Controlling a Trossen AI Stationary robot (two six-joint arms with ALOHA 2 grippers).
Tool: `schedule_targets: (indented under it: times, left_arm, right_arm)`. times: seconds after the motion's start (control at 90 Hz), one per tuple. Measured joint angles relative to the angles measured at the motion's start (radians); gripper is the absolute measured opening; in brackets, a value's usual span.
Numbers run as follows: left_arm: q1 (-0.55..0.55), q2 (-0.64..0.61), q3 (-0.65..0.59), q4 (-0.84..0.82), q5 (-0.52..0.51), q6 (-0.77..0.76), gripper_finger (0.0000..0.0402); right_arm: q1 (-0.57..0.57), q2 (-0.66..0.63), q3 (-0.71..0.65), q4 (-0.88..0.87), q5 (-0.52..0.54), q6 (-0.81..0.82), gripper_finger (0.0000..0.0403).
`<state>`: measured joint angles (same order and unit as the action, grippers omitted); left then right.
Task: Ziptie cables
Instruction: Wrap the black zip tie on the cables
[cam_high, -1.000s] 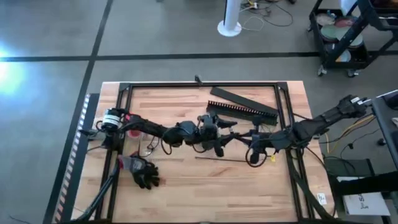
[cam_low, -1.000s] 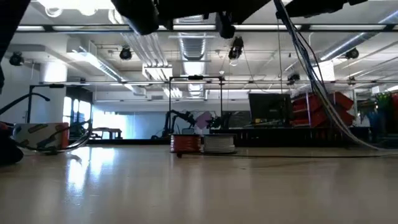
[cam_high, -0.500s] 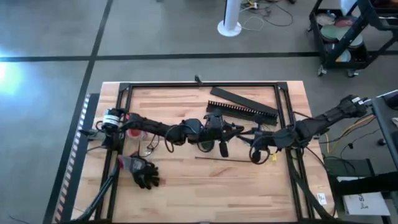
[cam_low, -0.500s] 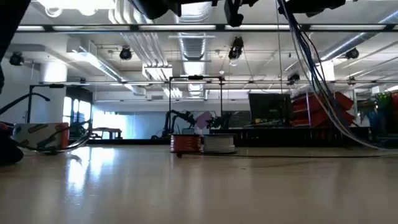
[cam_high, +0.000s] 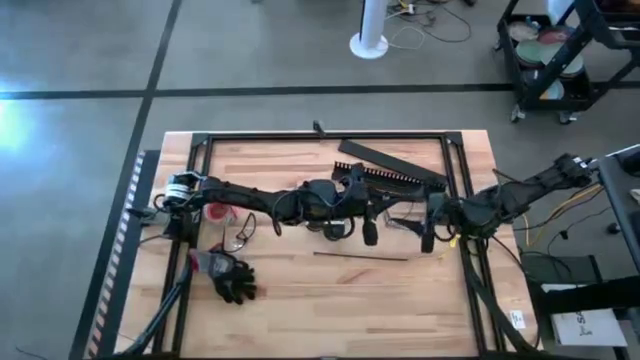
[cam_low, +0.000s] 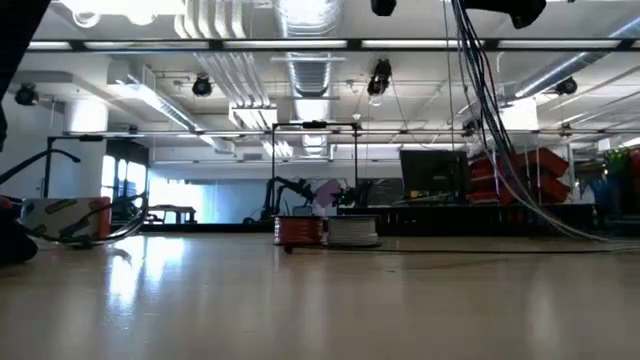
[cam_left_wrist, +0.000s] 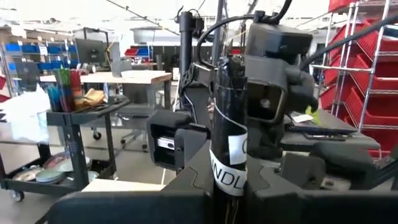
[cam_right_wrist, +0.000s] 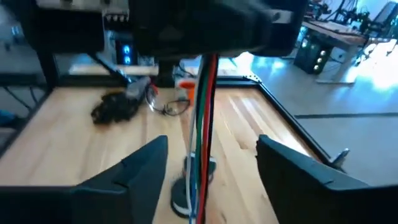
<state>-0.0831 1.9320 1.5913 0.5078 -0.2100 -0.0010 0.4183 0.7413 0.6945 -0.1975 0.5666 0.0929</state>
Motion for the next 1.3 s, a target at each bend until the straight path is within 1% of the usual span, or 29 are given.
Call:
schedule_targets:
  times: [0.167, 0.322, 0.433, 0.6, 0.644, 0.733, 0.844, 0.933, 1.111, 1.211, 1.3]
  left_arm:
    - [0.000, -0.001, 0.000, 0.026, 0.000, -0.005, 0.0002]
    - [-0.002, -0.001, 0.000, 0.023, 0.020, -0.020, 0.0002]
    - [-0.007, -0.001, 0.000, 0.021, 0.043, -0.034, 0.0002]
    - [-0.018, -0.002, -0.001, 0.001, 0.044, -0.015, 0.0002]
    - [-0.019, -0.003, -0.001, -0.004, 0.049, -0.006, 0.0002]
    - [-0.019, -0.003, -0.001, -0.016, 0.066, -0.002, 0.0010]
    - [-0.025, -0.008, -0.001, -0.051, 0.073, -0.004, 0.0035]
    - [-0.031, -0.028, -0.002, -0.122, 0.094, -0.001, 0.0061]
    - [-0.065, -0.072, -0.002, -0.333, 0.105, -0.022, 0.0112]
    - [-0.097, -0.080, -0.001, -0.428, 0.091, -0.055, 0.0136]
    - [-0.127, -0.075, -0.017, -0.447, 0.037, -0.103, 0.0151]
  right_arm:
    - [0.000, 0.080, 0.000, 0.108, 0.000, -0.038, 0.0224]
    - [-0.006, 0.142, 0.000, 0.248, 0.017, -0.101, 0.0187]
    - [-0.023, 0.160, 0.000, 0.266, 0.020, -0.111, 0.0138]
    - [-0.033, 0.144, 0.000, 0.261, 0.015, -0.101, 0.0030]
    - [-0.033, 0.138, 0.000, 0.256, 0.005, -0.109, 0.0012]
    - [-0.033, 0.135, 0.000, 0.242, 0.001, -0.116, 0.0009]
    - [-0.033, 0.138, 0.000, 0.211, 0.002, -0.139, 0.0003]
    - [-0.033, 0.139, -0.008, 0.204, 0.002, -0.157, 0.0002]
    - [-0.032, 0.134, -0.036, 0.208, 0.010, -0.205, 0.0001]
    - [-0.033, 0.133, -0.055, 0.213, 0.003, -0.235, 0.0001]
    - [-0.035, 0.135, -0.071, 0.238, 0.000, -0.276, 0.0000]
